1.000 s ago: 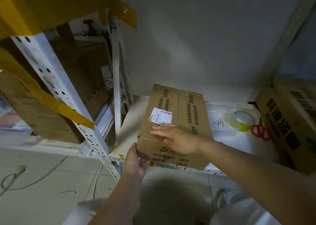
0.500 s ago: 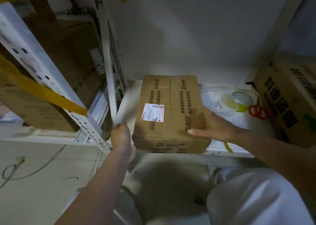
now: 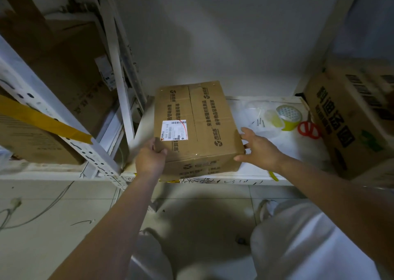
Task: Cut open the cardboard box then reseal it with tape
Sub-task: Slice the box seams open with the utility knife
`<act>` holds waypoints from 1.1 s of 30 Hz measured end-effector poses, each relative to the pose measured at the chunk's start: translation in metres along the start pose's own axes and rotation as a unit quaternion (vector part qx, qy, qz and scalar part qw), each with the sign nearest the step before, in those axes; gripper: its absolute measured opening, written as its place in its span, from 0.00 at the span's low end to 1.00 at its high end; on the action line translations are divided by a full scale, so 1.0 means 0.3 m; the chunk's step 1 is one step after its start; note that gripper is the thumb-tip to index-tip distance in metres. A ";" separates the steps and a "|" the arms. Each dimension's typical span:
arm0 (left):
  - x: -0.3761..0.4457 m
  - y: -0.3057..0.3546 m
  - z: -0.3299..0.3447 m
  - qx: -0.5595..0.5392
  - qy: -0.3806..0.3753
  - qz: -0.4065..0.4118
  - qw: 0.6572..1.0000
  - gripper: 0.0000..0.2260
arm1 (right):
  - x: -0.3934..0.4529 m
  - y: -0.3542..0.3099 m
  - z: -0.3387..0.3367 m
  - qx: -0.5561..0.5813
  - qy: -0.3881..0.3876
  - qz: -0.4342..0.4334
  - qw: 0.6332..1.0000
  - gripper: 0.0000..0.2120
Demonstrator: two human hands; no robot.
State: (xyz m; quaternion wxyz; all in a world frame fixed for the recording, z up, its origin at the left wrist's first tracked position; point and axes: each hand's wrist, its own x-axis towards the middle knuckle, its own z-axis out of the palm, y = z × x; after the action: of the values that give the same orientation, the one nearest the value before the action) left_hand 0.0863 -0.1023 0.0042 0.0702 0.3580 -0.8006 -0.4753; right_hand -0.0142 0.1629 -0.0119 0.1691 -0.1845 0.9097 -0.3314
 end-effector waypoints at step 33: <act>-0.118 0.145 0.346 0.475 -0.133 0.307 0.814 0.36 | -0.046 0.298 0.018 -0.250 0.002 0.293 0.923 0.22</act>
State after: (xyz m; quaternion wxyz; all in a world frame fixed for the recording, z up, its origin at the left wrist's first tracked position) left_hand 0.0433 0.0067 -0.0084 -0.0739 0.0159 -0.9966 -0.0330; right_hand -0.0198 0.2299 -0.0729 0.2049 0.0553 0.9768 -0.0291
